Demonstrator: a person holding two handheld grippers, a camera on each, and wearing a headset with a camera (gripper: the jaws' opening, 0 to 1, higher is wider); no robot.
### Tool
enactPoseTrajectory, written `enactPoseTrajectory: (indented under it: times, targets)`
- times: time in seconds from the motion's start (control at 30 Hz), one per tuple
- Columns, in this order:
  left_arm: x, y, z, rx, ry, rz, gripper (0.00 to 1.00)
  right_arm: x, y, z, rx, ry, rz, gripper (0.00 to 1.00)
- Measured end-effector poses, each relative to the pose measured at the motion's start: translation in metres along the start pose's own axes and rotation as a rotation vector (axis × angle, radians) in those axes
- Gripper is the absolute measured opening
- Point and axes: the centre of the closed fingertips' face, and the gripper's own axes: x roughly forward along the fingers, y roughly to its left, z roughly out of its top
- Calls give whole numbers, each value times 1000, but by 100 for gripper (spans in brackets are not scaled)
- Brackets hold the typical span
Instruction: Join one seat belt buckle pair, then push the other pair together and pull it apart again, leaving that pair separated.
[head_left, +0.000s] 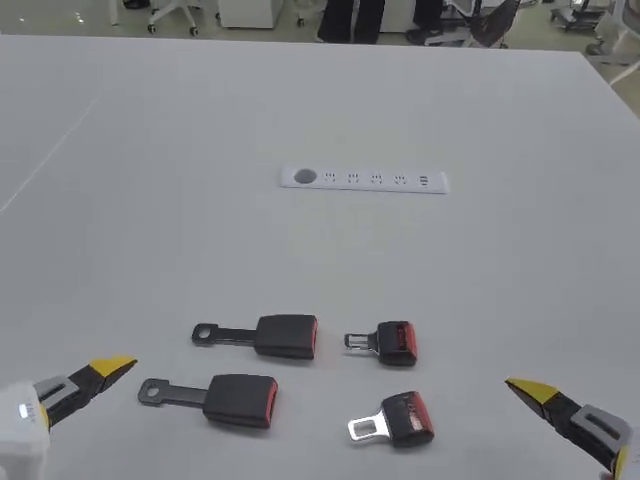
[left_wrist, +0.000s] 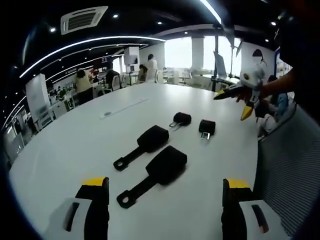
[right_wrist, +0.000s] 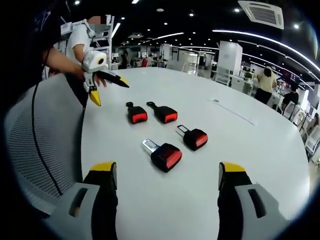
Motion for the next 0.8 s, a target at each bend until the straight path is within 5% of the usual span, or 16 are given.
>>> enactPoseTrajectory:
  times: [0.2, 0.8]
  targets:
    - [10, 3, -3, 52, 54, -42, 86, 6, 2, -4, -85, 39, 44, 77]
    - [35, 8, -2, 212, 184, -193, 60, 22, 4, -8, -165, 94, 145, 57]
